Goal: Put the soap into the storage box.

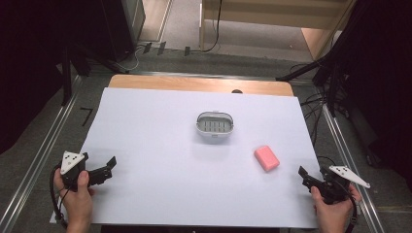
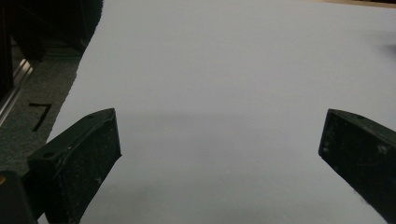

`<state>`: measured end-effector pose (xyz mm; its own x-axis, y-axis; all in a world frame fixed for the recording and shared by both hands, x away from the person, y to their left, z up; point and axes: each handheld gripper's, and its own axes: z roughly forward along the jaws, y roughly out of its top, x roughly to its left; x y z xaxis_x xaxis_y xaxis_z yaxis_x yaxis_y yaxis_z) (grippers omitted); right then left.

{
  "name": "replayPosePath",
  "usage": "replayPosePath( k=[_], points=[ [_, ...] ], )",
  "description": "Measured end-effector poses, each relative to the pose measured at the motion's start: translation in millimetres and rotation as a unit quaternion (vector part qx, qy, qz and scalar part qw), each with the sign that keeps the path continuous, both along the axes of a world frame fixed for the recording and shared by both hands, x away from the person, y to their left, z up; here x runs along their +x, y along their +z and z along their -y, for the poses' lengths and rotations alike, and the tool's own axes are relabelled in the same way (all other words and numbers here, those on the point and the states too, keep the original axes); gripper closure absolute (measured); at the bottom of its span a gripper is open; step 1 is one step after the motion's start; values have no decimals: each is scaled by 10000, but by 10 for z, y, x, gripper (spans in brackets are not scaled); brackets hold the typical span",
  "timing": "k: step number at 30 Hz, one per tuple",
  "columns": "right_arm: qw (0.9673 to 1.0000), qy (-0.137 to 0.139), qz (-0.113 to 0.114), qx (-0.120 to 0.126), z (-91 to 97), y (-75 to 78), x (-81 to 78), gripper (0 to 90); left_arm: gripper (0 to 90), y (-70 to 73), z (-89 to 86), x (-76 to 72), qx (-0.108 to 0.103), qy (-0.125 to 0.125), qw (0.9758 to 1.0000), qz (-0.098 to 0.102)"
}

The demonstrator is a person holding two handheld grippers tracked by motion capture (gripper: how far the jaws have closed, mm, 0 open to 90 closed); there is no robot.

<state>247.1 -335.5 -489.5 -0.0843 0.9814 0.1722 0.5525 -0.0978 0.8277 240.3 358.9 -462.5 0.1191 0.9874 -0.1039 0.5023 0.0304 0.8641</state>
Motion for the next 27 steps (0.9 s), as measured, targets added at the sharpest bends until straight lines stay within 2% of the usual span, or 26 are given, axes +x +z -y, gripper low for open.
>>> replayPosePath(
  k=[3,5,6,9,10,14,16,21,24,27],
  points=[
    [9999,-91,121,-52,-11,12,-23,216,0,0,1,2,2,-9,10000,-4],
    [9997,-186,125,-71,-22,20,-26,215,0,0,-1,2,-3,-16,10000,-13],
    [9998,-177,114,-57,-24,28,-29,230,0,0,-2,1,-8,-22,10000,-12],
    [9992,-251,19,-302,-45,44,-21,243,0,1,-4,1,-19,-45,10000,-21],
    [9993,-229,-19,-306,-52,52,-22,243,0,0,-4,1,-20,-49,10000,-21],
    [9991,-77,-77,-416,-86,82,-12,273,0,-1,-1,0,-13,-60,10000,-9],
    [9979,64,-216,-610,-109,118,-2,371,0,-1,-2,1,-16,-74,10000,-11],
    [9952,255,-470,-825,-205,217,33,358,0,-1,-8,4,-47,-90,9999,-34],
    [9924,572,-642,-884,-265,226,77,398,0,-1,-10,4,-47,-106,9999,-32],
    [9884,881,-849,-902,-323,231,130,394,0,-2,-10,4,-53,-125,9999,-28]
  ],
)
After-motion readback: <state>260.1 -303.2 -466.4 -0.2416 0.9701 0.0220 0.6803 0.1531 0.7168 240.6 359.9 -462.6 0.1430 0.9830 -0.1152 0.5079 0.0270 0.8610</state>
